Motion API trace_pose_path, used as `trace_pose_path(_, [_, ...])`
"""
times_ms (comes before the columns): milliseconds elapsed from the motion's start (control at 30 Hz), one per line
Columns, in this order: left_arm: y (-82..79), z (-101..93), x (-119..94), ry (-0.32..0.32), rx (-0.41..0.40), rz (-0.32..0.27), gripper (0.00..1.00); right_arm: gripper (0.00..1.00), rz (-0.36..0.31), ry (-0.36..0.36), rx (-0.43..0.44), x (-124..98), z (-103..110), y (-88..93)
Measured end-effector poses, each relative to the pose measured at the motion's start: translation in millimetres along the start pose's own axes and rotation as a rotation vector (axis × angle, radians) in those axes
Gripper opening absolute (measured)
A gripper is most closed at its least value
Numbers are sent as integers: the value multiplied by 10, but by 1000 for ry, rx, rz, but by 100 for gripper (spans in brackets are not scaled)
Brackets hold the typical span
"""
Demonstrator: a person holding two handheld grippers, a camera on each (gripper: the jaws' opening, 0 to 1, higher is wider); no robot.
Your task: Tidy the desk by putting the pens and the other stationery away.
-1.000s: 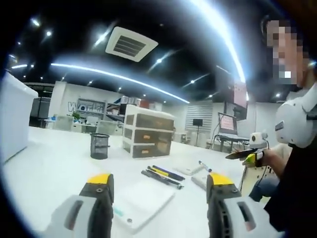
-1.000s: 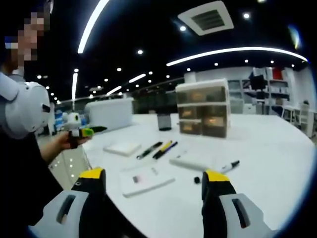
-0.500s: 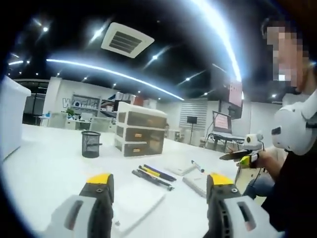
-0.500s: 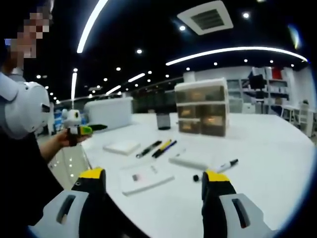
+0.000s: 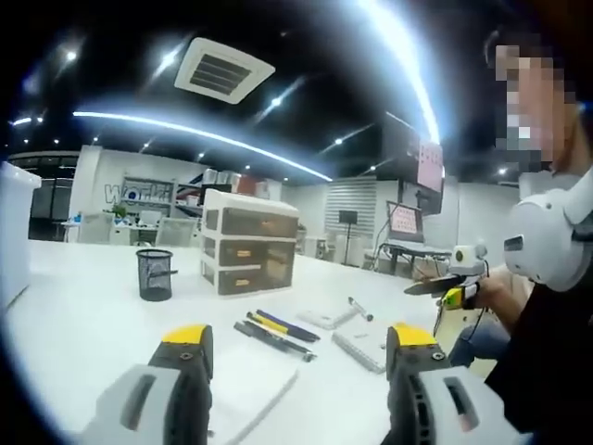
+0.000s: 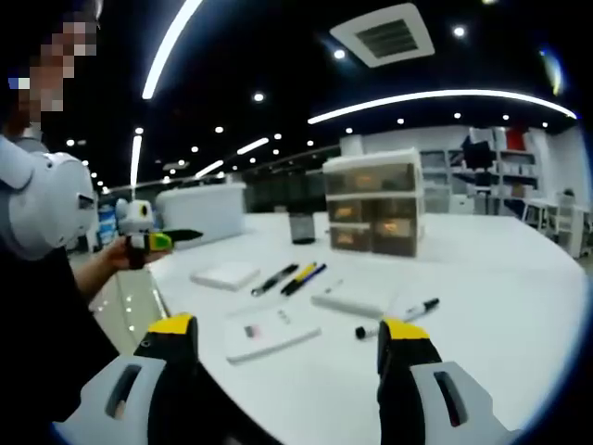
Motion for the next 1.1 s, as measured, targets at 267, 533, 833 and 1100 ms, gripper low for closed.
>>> trace_pose_path(267, [-9, 36, 8, -37, 25, 16, 76, 75, -6, 23, -1, -44, -36, -13])
trace_pose_path(533, [42, 90, -137, -80, 18, 23, 76, 75, 7, 29, -26, 14, -18, -56])
trace_pose_path(833, [113, 222, -394, -132, 11, 35, 76, 76, 43, 27, -60, 203, 82, -98])
trace_pose_path(1100, [116, 335, -578, -150, 10, 35, 76, 76, 51, 43, -76, 354, 149, -132])
Point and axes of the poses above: the point that each gripper's makers call its tool centre point, and the gripper's own axes: x roughly forward along the fingers, z roughly to its left, y roughly out of its underside, the point moved 4 cm from there along -x, roughly backward along the fingers, and after that the axes turned 13 degrees about -y, right-handed, at the moved point
